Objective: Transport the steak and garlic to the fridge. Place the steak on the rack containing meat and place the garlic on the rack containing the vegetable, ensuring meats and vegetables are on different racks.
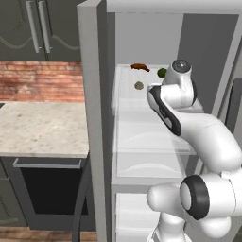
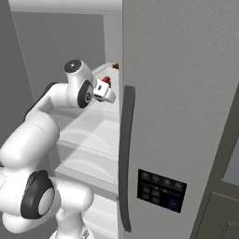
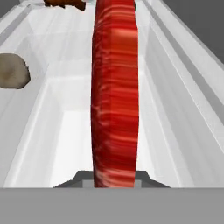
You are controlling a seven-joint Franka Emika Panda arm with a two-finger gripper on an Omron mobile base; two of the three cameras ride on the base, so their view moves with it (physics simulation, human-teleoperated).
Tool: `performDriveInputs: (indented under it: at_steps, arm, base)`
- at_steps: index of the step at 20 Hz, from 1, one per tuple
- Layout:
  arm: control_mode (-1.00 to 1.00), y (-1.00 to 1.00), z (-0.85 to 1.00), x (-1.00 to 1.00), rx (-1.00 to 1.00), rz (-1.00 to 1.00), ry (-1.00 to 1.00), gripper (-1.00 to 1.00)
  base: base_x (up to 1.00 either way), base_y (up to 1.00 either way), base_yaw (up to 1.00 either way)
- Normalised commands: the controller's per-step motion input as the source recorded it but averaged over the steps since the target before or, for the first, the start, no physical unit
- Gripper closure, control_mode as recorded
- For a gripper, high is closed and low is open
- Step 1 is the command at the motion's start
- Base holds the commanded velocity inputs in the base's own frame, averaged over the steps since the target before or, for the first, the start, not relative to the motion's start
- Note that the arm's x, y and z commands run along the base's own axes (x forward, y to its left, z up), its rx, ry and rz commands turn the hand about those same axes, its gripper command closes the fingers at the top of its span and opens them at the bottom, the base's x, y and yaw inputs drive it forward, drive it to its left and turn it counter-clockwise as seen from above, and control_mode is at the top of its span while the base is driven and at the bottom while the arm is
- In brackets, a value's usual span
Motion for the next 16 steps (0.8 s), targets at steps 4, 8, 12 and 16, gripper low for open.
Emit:
performDriveInputs:
  at_steps: [4,8,12,16]
  arm:
    - [-1.0,-0.22,-0.25,0.01,0.0,-0.05,0.12,1.0]
    - [-1.0,-0.25,-0.26,0.0,0.0,-0.05,0.0,1.0]
    - [-1.0,-0.24,-0.26,0.06,0.0,-0.05,0.0,1.0]
    - [-1.0,-0.19,-0.3,0.08,0.0,-0.05,0.0,1.0]
  base:
    - [0.0,0.0,0.0]
    - [0.0,0.0,0.0]
    - [0.0,0.0,0.0]
    - [0.0,0.0,0.0]
